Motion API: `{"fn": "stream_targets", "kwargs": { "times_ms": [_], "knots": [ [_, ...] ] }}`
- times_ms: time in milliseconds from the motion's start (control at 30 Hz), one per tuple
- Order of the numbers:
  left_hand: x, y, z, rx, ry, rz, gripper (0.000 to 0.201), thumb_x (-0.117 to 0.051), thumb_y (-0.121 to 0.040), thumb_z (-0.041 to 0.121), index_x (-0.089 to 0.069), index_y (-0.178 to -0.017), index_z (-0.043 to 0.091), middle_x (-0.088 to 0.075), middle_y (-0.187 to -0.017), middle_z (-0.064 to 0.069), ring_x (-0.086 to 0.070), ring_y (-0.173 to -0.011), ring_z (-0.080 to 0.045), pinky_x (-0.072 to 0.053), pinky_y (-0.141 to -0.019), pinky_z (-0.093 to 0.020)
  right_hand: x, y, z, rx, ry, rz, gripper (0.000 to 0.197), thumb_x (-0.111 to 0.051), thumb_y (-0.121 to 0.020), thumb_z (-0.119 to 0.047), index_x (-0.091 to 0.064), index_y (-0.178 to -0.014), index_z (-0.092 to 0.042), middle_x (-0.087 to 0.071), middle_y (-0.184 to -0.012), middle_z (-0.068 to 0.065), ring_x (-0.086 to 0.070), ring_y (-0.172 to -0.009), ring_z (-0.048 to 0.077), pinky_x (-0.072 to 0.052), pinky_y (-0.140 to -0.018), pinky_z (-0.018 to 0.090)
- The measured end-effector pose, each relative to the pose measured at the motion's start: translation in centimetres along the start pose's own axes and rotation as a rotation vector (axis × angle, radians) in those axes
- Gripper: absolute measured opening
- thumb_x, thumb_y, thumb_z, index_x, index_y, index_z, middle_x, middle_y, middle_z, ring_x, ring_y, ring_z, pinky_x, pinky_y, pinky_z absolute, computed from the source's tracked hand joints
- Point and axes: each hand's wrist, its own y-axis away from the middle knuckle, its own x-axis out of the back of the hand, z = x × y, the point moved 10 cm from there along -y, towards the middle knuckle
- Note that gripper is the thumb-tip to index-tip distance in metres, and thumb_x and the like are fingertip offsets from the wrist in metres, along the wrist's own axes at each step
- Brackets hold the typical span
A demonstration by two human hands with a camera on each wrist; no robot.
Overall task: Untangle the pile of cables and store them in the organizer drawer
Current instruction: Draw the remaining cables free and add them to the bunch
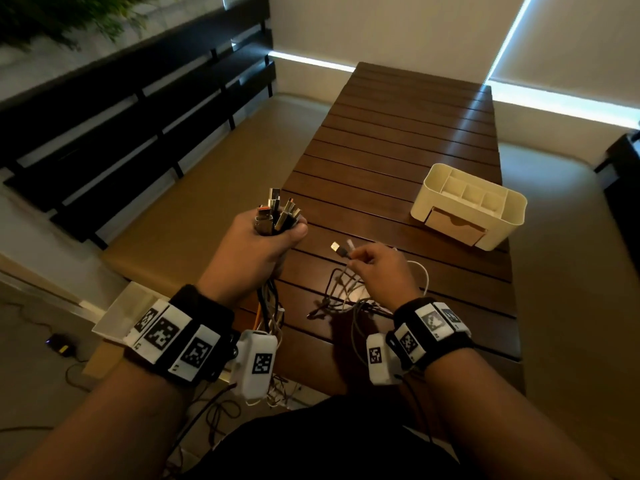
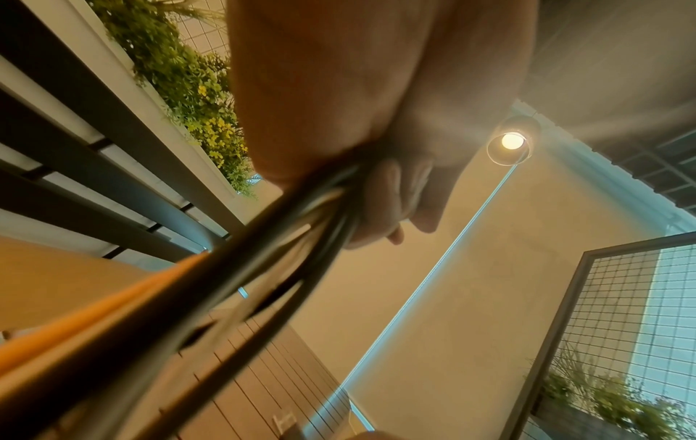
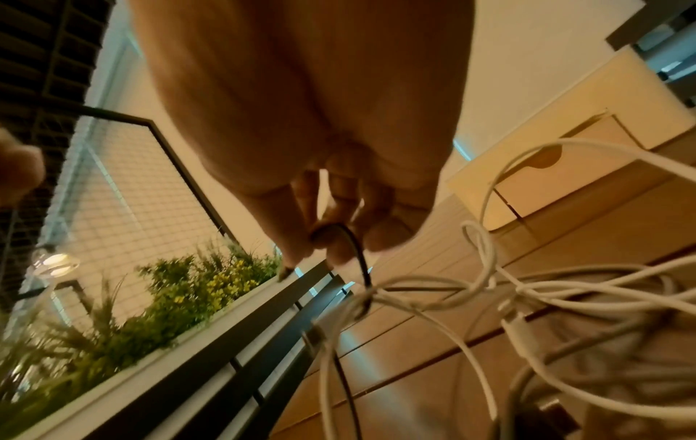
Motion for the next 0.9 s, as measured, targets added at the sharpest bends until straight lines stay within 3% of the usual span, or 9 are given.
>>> {"fn": "stream_targets", "kwargs": {
  "times_ms": [67, 167, 267, 333, 433, 533, 633, 767, 900],
  "knots": [
    [-0.3, -0.2, 0.0, -0.003, 0.036, 0.0, 0.019, -0.06, -0.098, 0.017, -0.057, -0.095, -0.002, -0.036, -0.054, 0.003, -0.031, -0.044, -0.013, -0.032, -0.044, -0.027, 0.2, 0.3, 0.5, -0.073, -0.075, -0.029, 0.006, -0.066, -0.094, -0.02, -0.069, -0.092, -0.025, -0.068, -0.089, -0.005, -0.067, -0.077, 0.009, -0.053, -0.067, 0.024],
    [-0.5, -0.4, -0.1, 0.014, 0.07, 0.008, 0.025, -0.06, -0.099, 0.021, -0.052, -0.09, -0.002, -0.032, -0.056, -0.001, -0.029, -0.045, -0.015, -0.03, -0.045, -0.027, 2.0, 0.9, -0.3, -0.073, -0.187, 0.061, 0.011, -0.063, -0.095, -0.019, -0.068, -0.091, -0.028, -0.07, -0.088, -0.003, -0.07, -0.077, 0.012, -0.059, -0.071, 0.034],
    [-0.8, -0.6, -0.1, 0.012, 0.064, 0.019, 0.023, -0.058, -0.1, 0.022, -0.051, -0.083, 0.008, -0.035, -0.058, -0.003, -0.033, -0.046, -0.015, -0.034, -0.045, -0.026, 4.7, 1.5, -2.8, 0.033, -0.36, 0.196, 0.01, -0.061, -0.097, -0.016, -0.065, -0.095, -0.024, -0.071, -0.088, 0.0, -0.071, -0.076, 0.008, -0.058, -0.069, 0.028],
    [-0.8, -0.8, -0.2, 0.006, 0.036, 0.054, 0.024, -0.058, -0.1, 0.024, -0.052, -0.081, 0.011, -0.041, -0.058, 0.0, -0.042, -0.047, -0.013, -0.042, -0.048, -0.024, 5.6, 1.6, -3.8, 0.05, -0.431, 0.212, 0.01, -0.06, -0.098, -0.014, -0.063, -0.096, -0.023, -0.072, -0.09, 0.001, -0.071, -0.073, 0.011, -0.058, -0.069, 0.026],
    [-1.2, -1.0, -0.6, 0.045, 0.104, 0.078, 0.018, -0.059, -0.099, 0.028, -0.057, -0.09, 0.011, -0.052, -0.061, 0.002, -0.055, -0.054, -0.012, -0.051, -0.054, -0.025, 5.2, 1.6, -3.6, -0.03, -0.455, 0.143, 0.011, -0.059, -0.096, -0.008, -0.062, -0.097, -0.019, -0.073, -0.094, 0.006, -0.069, -0.068, 0.014, -0.056, -0.066, 0.028],
    [-1.9, -1.3, -0.8, 0.065, 0.148, 0.088, 0.021, -0.056, -0.1, 0.029, -0.058, -0.099, 0.007, -0.06, -0.065, -0.001, -0.063, -0.058, -0.016, -0.051, -0.053, -0.025, 4.2, 2.1, -4.1, -0.069, -0.547, 0.029, 0.011, -0.056, -0.097, -0.002, -0.063, -0.103, -0.01, -0.074, -0.097, 0.01, -0.07, -0.07, 0.015, -0.057, -0.065, 0.025],
    [-2.6, -1.9, -1.1, 0.056, 0.137, 0.098, 0.022, -0.056, -0.101, 0.026, -0.059, -0.103, 0.004, -0.062, -0.069, -0.001, -0.056, -0.054, -0.012, -0.045, -0.049, -0.023, 3.6, 2.7, -6.0, 0.005, -0.633, -0.027, 0.017, -0.054, -0.097, 0.002, -0.065, -0.102, -0.01, -0.076, -0.093, 0.006, -0.072, -0.074, 0.014, -0.057, -0.068, 0.024],
    [-3.8, -1.9, -0.7, 0.018, 0.155, 0.077, 0.02, -0.056, -0.101, 0.02, -0.065, -0.092, 0.004, -0.06, -0.063, 0.003, -0.047, -0.047, -0.005, -0.038, -0.045, -0.019, 2.9, 3.4, -8.4, 0.12, -0.723, -0.088, 0.018, -0.055, -0.095, 0.007, -0.065, -0.104, -0.006, -0.076, -0.091, 0.008, -0.073, -0.077, 0.018, -0.058, -0.072, 0.026],
    [-3.8, -1.9, -1.1, 0.005, 0.207, 0.071, 0.022, -0.057, -0.1, 0.018, -0.064, -0.091, 0.0, -0.057, -0.068, -0.006, -0.043, -0.047, -0.007, -0.036, -0.045, -0.021, 2.4, 3.8, -8.9, 0.172, -0.742, -0.095, 0.02, -0.056, -0.094, 0.008, -0.066, -0.105, -0.005, -0.076, -0.089, 0.008, -0.073, -0.077, 0.018, -0.058, -0.072, 0.024]
  ]
}}
